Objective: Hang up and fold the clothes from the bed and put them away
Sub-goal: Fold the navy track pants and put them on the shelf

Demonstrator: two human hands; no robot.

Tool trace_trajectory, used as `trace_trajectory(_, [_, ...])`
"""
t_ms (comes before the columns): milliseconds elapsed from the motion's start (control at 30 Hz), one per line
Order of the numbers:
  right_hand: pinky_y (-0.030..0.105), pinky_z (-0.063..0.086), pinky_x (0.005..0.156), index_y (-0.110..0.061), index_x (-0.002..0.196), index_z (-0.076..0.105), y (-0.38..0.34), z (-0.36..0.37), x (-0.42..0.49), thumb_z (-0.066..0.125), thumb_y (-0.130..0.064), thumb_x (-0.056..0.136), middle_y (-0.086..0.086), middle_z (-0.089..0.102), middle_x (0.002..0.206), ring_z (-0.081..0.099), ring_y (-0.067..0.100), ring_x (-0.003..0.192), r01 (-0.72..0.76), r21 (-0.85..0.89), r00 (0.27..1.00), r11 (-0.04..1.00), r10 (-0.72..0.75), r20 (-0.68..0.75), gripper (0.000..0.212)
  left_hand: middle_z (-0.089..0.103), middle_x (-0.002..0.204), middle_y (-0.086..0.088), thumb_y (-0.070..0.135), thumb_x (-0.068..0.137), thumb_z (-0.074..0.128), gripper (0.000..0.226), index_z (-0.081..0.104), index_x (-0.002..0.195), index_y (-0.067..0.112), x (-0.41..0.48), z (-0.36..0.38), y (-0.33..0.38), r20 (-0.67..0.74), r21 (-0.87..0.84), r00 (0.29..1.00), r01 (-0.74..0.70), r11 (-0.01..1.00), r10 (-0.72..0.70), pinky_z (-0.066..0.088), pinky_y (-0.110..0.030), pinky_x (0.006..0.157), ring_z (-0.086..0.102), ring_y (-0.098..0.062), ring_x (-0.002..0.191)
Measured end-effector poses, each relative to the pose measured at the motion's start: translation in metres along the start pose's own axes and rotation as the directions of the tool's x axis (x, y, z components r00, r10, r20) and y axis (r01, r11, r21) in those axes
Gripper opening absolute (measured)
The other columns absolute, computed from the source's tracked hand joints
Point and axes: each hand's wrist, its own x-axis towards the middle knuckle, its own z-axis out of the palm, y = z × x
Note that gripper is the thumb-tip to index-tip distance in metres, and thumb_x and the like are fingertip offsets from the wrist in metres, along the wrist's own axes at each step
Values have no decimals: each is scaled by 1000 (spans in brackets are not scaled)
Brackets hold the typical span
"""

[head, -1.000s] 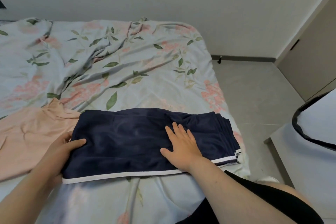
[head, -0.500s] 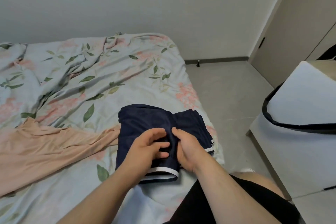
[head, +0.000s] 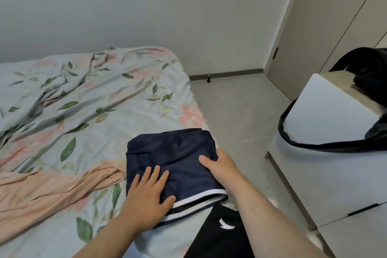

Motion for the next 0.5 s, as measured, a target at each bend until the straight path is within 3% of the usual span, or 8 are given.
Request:
trace_trajectory(67, [39, 55, 89, -26, 107, 62, 11, 6, 9, 66, -30, 82, -2, 65, 108, 63, 19, 100, 44, -335, 996, 941, -67, -58, 25, -14, 162, 10, 72, 84, 12, 83, 2, 157, 35, -3, 9, 0, -35, -28, 999, -15, 999, 14, -12, -36, 121, -24, -9, 144])
trace_trajectory(100, [41, 52, 93, -24, 111, 60, 14, 7, 13, 66, -33, 83, 0, 60, 111, 58, 22, 104, 42, -494, 992, 868, -95, -84, 30, -8, 162, 10, 72, 82, 13, 86, 13, 158, 33, -6, 12, -1, -89, -101, 996, -6, 995, -3, -9, -35, 122, -19, -9, 146])
trace_trajectory(167, [42, 50, 95, -25, 117, 58, 15, 8, 21, 65, -42, 81, 0, 57, 114, 54, 25, 108, 4, -603, 991, 798, -85, -106, 41, 28, 160, 1, 64, 84, 36, 75, 44, 146, 21, -12, 13, -8, -276, -339, 949, 54, 939, -154, 15, -41, 122, 14, -18, 151])
trace_trajectory(233, [38, 53, 89, -25, 116, 61, 14, 8, 26, 65, -45, 78, -4, 63, 110, 60, 21, 103, -37, -484, 995, 874, -15, -103, 44, 59, 129, -5, 44, 84, 63, 50, 58, 124, 15, -16, 11, -17, -364, -561, 848, 131, 818, -385, 43, -45, 100, 51, -28, 126])
trace_trajectory(267, [35, 54, 82, -24, 111, 63, 15, 7, 27, 66, -45, 77, -6, 67, 104, 63, 18, 96, -56, -414, 995, 909, 16, -100, 40, 63, 114, -1, 35, 84, 70, 41, 58, 118, 16, -17, 9, -19, -325, -667, 818, 157, 728, -474, 47, -41, 87, 59, -27, 112])
trace_trajectory(333, [29, 54, 69, -23, 98, 68, 14, 6, 29, 68, -46, 72, -7, 71, 93, 67, 15, 84, -93, -316, 993, 944, 64, -101, 34, 65, 104, 8, 26, 81, 76, 38, 55, 112, 21, -15, 6, -26, -175, -810, 817, 197, 553, -549, 47, -31, 74, 64, -18, 98])
trace_trajectory(400, [25, 53, 61, -24, 95, 69, 11, 2, 29, 72, -47, 66, -9, 73, 88, 71, 13, 78, -119, -214, 992, 969, 109, -61, 38, 72, 100, 2, 29, 79, 81, 35, 61, 107, 17, -8, -2, -36, -26, -905, 840, 210, 370, -541, 52, -31, 74, 69, -18, 91])
trace_trajectory(500, [25, 57, 62, -24, 105, 69, 8, -4, 28, 80, -43, 63, -9, 77, 89, 75, 11, 78, -178, 4, 979, 984, 177, 104, 47, 75, 105, -12, 26, 86, 74, 28, 72, 106, 6, 6, -17, -50, 248, -963, 881, 271, 0, -403, 55, -44, 85, 72, -31, 97])
